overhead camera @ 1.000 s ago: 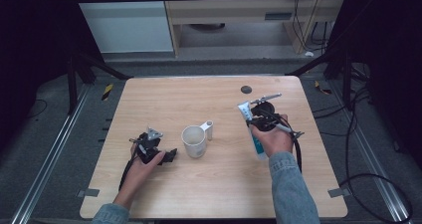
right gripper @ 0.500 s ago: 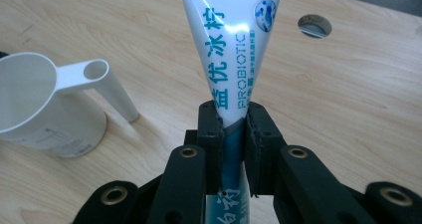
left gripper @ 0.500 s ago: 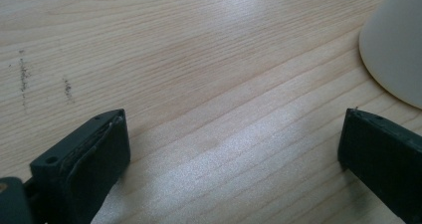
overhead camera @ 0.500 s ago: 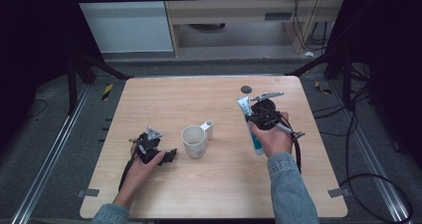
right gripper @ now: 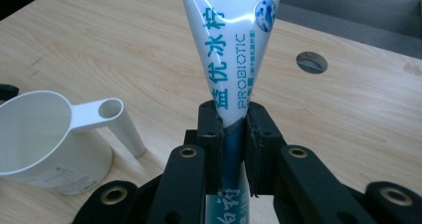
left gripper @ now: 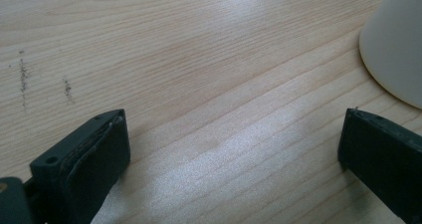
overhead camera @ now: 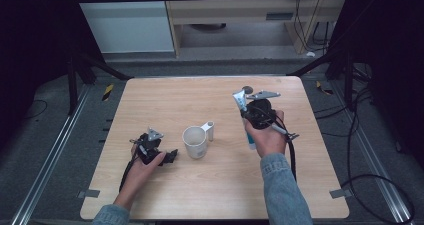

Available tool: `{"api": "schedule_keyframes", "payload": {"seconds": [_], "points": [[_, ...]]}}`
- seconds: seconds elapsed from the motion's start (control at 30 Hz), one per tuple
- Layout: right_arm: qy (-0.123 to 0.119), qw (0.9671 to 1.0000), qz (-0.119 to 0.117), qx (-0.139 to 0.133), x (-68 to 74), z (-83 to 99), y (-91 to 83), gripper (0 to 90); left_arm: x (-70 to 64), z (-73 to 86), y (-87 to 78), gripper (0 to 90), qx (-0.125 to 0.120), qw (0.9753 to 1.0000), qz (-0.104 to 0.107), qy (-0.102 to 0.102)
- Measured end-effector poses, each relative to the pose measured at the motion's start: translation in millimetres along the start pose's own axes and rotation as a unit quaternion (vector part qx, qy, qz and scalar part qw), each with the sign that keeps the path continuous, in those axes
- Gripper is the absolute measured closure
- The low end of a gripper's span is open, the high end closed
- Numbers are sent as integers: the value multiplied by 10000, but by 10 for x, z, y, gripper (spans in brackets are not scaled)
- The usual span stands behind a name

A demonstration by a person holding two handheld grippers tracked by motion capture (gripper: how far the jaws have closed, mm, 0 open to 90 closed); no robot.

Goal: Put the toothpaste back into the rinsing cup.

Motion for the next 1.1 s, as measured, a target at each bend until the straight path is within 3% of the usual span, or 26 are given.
{"api": "schedule_keyframes", "payload": {"seconds": [0.23, 0.73, 1.1], "points": [[29, 9999, -52, -137, 70, -50, 32, 792, 0, 0, 0, 0, 2, 10000, 1, 0], [-170, 9989, 12, -429, 259, -198, 134, 792, 3, -1, 1, 0, 14, 10000, 9, 18], [-186, 9961, 114, -854, 333, -324, 83, 792, 2, -3, 3, 0, 5, 10000, 8, 11]]}}
Point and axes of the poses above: each handheld gripper's, and its own axes: y roughly forward along the jaws, z roughly out of its underside, x roughly to its left, the point moved 8 cm from there along y, roughly forward along the jaws
